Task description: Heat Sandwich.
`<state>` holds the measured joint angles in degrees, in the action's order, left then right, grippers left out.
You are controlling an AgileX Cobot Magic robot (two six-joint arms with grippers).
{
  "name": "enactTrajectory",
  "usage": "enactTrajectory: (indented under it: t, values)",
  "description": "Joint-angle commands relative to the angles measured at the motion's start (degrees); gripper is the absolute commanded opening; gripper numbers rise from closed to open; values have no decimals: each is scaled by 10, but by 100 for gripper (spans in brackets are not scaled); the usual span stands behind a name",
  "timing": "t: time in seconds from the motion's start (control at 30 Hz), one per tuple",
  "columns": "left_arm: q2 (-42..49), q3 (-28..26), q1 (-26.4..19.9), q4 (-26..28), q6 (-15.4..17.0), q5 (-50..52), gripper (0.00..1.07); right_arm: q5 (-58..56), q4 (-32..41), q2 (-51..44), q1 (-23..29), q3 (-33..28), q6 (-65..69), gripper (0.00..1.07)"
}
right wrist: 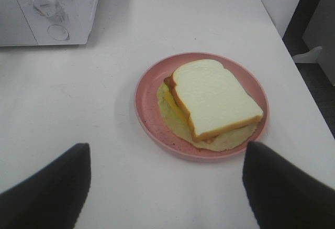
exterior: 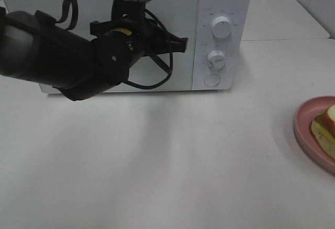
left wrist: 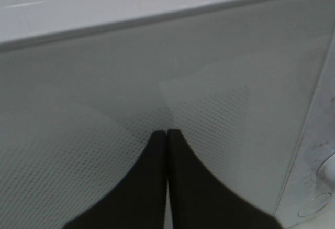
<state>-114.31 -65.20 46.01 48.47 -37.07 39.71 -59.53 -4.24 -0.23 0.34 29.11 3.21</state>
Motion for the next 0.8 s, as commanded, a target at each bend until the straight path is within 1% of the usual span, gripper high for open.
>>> enactTrajectory:
  t: [0.03, 0.07, 0.17, 0.2, 0.27, 0.33, 0.37, 0.47, 0.5, 0.53, 0.57, 0.6, 0.63, 0.67, 0.7, 0.73, 0.77, 0.8]
  values:
    - [23, 18, 10, 15, -4, 13, 0, 1, 1, -15, -4, -1, -4, 76]
    - [37, 36, 17, 17, -4, 13, 0, 1, 1, -15, -4, -1, -4, 76]
    - [57, 65, 26, 18, -4, 2, 0, 1, 1, -15, -4, -1, -4, 76]
    - [57, 65, 26, 18, -4, 2, 0, 1, 1, -15, -4, -1, -4, 76]
    - [81, 89, 29, 19, -4, -37, 0, 1, 1, -15, -4, -1, -4, 76]
    - [88, 96, 29, 19, -4, -53, 0, 1, 1, -15, -4, -1, -4, 76]
    - [105, 112, 29, 19, -4, -89, 0, 1, 1, -15, -4, -1, -4, 76]
    - [124, 131, 29, 19, -4, -141, 0, 1, 1, -15, -4, -1, -4, 76]
    - [124, 131, 29, 19, -4, -141, 0, 1, 1, -15, -4, -1, -4, 76]
    - [134, 138, 27, 19, -4, -190, 1, 1, 1, -15, -4, -1, -4, 76]
    - [137, 139, 26, 19, -4, -212, 2, 1, 1, -15, -4, -1, -4, 76]
    - [140, 139, 22, 18, -4, -243, 5, 1, 1, -15, -4, -1, -4, 76]
    - [140, 139, 22, 18, -4, -243, 5, 1, 1, -15, -4, -1, -4, 76]
    - [145, 139, 20, 15, -4, -304, 18, 1, 1, -15, -4, -1, -4, 76]
    - [146, 139, 14, 12, -4, -328, 29, 1, 1, -15, -4, -1, -4, 76]
    - [147, 139, 10, 10, -3, -346, 44, 1, 1, -15, -4, -1, -4, 76]
    - [147, 139, 9, 10, -2, -376, 62, 1, 1, -15, -4, -1, -4, 76]
    - [147, 139, 9, 10, -2, -376, 62, 1, 1, -15, -4, -1, -4, 76]
